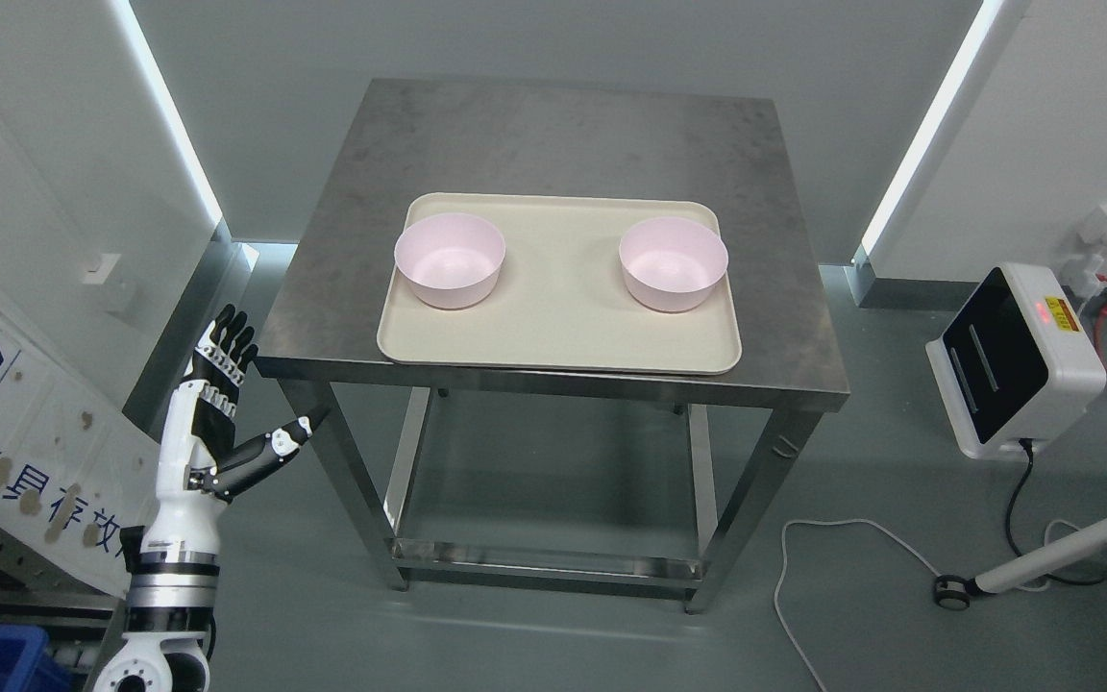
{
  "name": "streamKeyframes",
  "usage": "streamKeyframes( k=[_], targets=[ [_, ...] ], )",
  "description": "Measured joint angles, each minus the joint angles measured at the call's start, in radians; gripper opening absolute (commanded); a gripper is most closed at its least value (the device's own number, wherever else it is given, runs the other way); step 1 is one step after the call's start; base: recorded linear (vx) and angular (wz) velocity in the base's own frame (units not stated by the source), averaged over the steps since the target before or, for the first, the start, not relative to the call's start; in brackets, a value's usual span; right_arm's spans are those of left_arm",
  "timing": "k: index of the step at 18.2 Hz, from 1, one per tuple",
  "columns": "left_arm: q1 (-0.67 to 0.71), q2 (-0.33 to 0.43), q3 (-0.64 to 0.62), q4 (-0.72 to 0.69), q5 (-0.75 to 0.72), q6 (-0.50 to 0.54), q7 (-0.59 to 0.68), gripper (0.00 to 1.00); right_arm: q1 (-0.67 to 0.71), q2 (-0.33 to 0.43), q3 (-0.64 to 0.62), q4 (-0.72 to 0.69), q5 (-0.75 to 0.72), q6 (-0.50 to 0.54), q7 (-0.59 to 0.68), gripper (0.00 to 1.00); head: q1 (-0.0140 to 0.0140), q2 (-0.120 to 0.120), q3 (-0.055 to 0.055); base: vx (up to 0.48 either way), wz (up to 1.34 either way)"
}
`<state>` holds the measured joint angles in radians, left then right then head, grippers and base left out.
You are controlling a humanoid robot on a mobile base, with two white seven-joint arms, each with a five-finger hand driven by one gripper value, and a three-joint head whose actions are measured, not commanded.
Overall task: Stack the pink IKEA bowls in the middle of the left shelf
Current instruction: 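Raise the left hand toward the pink bowl nearer the left arm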
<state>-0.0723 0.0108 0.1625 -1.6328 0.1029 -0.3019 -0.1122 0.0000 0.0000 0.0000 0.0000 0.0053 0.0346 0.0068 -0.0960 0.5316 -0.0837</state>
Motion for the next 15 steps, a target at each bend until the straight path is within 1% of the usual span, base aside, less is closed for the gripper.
streamKeyframes(
  k=[5, 8, 10, 13, 15],
  targets=[
    [-0.007, -0.004, 0.0, 0.0, 0.0, 0.002, 0.001, 1.0, 0.0, 0.0, 0.0, 0.0, -0.003, 0.0, 0.0, 1.0, 0.0, 0.0, 0.0, 0.0, 0.0],
    [-0.053, 0.002, -0.001, 0.001, 0.0, 0.017, 0.001, 1.0, 0.0, 0.0, 0.0, 0.0, -0.004, 0.0, 0.0, 1.0, 0.0, 0.0, 0.0, 0.0, 0.0],
    [-0.118, 0.011, -0.005, 0.004, -0.001, 0.06, -0.028, 1.0, 0.0, 0.0, 0.0, 0.0, -0.004, 0.0, 0.0, 1.0, 0.0, 0.0, 0.0, 0.0, 0.0],
    [-0.259, 0.021, -0.033, 0.031, -0.017, 0.154, -0.139, 1.0, 0.0, 0.0, 0.0, 0.0, -0.005, 0.0, 0.0, 1.0, 0.0, 0.0, 0.0, 0.0, 0.0],
    [-0.382, 0.027, -0.057, 0.07, -0.06, 0.201, -0.204, 1.0, 0.0, 0.0, 0.0, 0.0, -0.005, 0.0, 0.0, 1.0, 0.0, 0.0, 0.0, 0.0, 0.0]
  ],
)
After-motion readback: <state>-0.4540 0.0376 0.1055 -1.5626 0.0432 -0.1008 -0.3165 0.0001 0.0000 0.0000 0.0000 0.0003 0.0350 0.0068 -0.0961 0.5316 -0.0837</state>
